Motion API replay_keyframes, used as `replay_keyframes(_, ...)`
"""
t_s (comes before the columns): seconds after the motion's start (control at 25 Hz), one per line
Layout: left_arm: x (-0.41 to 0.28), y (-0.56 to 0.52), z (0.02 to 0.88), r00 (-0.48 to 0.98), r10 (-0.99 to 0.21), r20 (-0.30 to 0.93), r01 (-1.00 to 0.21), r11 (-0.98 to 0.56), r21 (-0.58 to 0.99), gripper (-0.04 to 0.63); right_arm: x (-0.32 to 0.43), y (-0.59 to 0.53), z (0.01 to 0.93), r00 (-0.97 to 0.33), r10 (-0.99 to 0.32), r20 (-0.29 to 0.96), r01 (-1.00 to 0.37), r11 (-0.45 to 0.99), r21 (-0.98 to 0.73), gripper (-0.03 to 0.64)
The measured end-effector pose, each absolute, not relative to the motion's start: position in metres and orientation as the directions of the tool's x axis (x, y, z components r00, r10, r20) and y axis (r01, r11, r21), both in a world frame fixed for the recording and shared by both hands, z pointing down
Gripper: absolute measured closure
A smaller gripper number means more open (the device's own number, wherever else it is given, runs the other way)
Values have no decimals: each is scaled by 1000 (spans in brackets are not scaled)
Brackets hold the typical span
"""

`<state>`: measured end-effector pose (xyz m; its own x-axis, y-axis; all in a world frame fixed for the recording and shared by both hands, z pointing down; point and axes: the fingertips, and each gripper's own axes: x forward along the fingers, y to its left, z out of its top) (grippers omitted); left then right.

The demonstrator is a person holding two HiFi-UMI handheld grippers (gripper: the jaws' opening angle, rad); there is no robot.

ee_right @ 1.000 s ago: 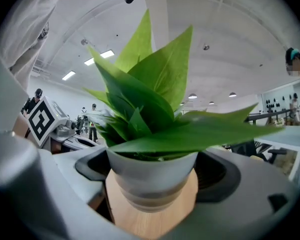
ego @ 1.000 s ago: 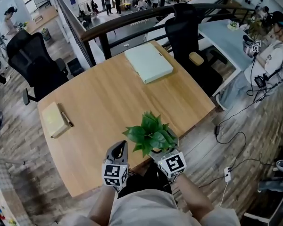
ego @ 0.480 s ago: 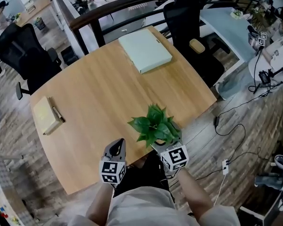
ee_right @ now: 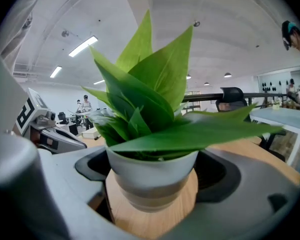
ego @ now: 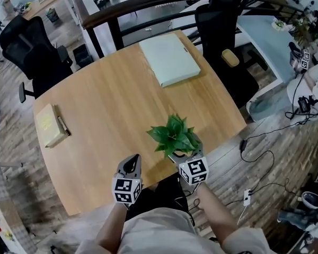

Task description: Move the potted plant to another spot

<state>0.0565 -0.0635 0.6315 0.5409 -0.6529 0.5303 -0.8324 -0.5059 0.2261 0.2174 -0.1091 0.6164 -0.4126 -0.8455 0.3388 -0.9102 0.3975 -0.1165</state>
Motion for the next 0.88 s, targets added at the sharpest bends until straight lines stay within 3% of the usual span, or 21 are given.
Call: replay_keyframes(0.88, 71, -95, 661, 447, -666, 597, -890, -400, 220, 584, 238, -186, 681, -466, -769, 437, -881, 446, -155, 107)
